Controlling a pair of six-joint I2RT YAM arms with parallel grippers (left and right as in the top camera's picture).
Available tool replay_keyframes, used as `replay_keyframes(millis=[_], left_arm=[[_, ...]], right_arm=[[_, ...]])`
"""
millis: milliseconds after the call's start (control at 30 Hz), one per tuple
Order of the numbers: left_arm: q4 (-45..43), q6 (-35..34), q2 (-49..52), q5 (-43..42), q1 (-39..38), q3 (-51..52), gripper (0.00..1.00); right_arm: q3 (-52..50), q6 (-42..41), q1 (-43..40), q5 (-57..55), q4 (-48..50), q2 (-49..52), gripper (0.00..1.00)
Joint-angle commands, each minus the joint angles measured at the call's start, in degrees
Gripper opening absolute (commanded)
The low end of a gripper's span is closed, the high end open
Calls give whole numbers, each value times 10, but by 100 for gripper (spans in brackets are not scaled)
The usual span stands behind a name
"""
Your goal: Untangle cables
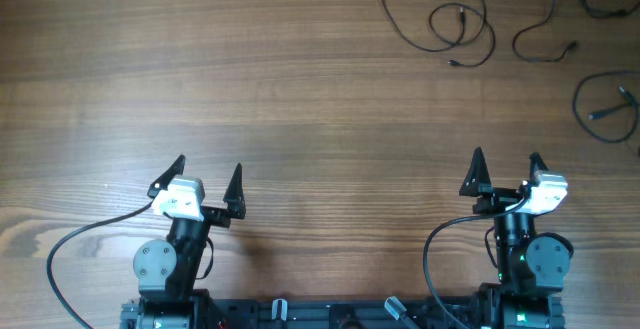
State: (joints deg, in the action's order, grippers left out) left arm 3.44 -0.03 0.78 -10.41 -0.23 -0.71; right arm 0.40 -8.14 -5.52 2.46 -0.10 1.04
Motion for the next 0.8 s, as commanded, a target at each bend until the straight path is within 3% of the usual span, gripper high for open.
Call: replay_keyframes(millis=[0,100,300,767], left_arm=[[0,11,-5,-5,5,4,100],[0,11,-5,-5,5,4,100],[0,11,-5,-5,5,4,100],[0,11,-5,-5,5,4,100]], right_arm=[[-1,20,17,-11,3,-6,100],[-1,36,22,-7,3,-6,100],[-1,173,22,57,6,-6,100],[-1,172,22,49,6,-6,100]])
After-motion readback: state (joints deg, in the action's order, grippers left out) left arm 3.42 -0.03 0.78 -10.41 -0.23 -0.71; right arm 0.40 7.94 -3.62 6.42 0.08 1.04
